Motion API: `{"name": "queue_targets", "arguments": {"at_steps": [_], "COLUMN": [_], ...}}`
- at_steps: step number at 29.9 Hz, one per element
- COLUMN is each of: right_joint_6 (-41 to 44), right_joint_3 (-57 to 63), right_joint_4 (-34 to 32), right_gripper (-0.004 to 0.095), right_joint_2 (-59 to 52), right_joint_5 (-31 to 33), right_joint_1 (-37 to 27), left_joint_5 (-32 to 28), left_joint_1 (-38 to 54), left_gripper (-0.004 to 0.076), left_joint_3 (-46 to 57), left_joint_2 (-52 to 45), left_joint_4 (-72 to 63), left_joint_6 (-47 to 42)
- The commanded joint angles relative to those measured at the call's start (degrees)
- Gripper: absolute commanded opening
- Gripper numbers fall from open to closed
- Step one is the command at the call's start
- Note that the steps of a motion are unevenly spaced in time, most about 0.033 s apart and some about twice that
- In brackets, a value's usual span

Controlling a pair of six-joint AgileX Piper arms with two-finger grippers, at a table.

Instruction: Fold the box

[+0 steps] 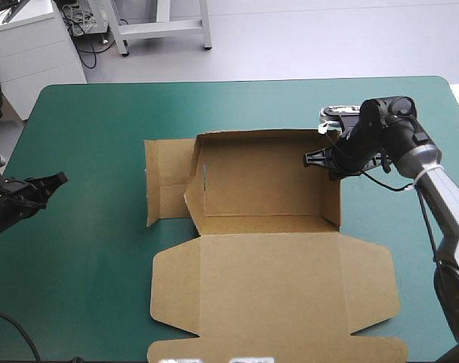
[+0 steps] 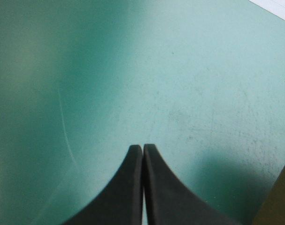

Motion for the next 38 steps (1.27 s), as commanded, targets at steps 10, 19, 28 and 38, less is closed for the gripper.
{"name": "queue_targets", "arguments": {"at_steps": [10, 19, 28, 38], "right_joint_6": [-0.7, -4.6, -3.3, -2.5], "right_joint_3": [-1.6, -5.4, -11.7, -19.5], "right_joint_4": [-4.5, -3.9, -4.5, -6.2], "right_gripper": [-0.0021, 0.0076, 0.0545, 0.0699], "right_joint_2": [2.7, 7.8, 9.0, 8.9], "right_joint_5": [-8.7, -10.8, -8.8, -0.4], "right_joint_1": [-0.2, -0.2, -0.2, -0.2], "left_joint_5": [-2.4, -2.2, -3.1, -3.3], "left_joint_1": [0.0, 0.0, 0.0, 0.0], "left_gripper": [-0.0032, -0.0032, -0.0032, -0.0032], "left_joint_3": [0.4, 0.4, 0.4, 0.4], "left_joint_2": [-0.9, 0.1, 0.1, 0.2], "left_joint_4": [-2.5, -2.5, -2.4, -1.7], "left_joint_6": [-0.4, -0.5, -0.5, -1.2]}}
